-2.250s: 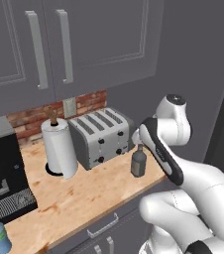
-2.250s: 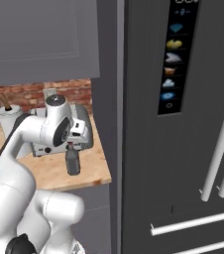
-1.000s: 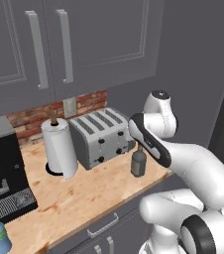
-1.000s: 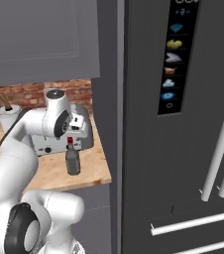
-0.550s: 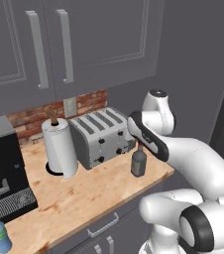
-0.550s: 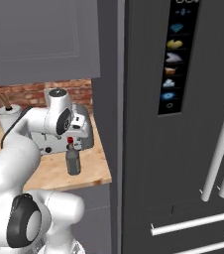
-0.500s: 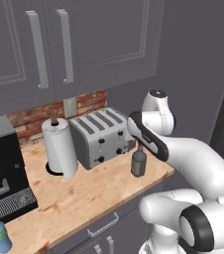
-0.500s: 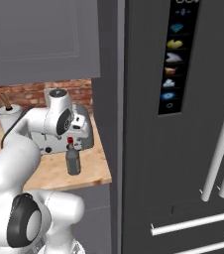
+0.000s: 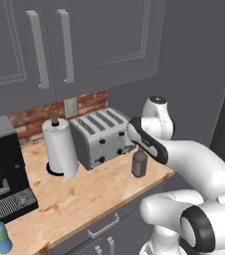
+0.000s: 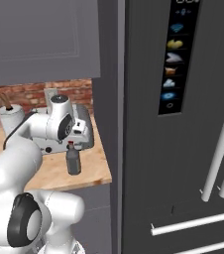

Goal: Place the drinks on the dining counter in a tight cluster.

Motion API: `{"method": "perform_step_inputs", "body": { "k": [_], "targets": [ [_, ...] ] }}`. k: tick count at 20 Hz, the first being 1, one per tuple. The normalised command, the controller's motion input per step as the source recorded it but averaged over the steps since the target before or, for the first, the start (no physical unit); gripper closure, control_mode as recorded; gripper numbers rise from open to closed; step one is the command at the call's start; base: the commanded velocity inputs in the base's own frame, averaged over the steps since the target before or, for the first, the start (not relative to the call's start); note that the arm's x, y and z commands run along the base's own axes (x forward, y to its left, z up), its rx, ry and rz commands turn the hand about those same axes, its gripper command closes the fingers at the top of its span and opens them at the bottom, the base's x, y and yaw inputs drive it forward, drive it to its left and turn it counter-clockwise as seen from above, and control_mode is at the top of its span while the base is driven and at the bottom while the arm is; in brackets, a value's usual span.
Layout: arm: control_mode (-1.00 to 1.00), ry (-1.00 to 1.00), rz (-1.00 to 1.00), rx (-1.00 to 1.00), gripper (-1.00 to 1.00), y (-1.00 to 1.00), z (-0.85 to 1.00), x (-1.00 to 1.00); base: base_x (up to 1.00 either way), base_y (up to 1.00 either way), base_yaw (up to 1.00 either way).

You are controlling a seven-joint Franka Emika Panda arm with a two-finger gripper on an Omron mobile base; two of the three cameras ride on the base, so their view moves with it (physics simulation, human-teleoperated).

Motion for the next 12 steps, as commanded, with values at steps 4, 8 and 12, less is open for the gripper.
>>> {"method": "perform_step_inputs", "body": {
  "k": [4, 8, 12],
  "targets": [
    [-1.00, 0.00, 0.00, 0.00, -1.00, 0.00, -0.01, 0.06, 0.00, 0.00, 0.00],
    [-1.00, 0.00, 0.00, 0.00, -1.00, 0.00, 0.00, 0.09, 0.00, 0.00, 0.00],
    [-1.00, 0.02, 0.00, 0.00, -1.00, 0.00, 0.00, 0.08, 0.00, 0.00, 0.00]
  ]
}}
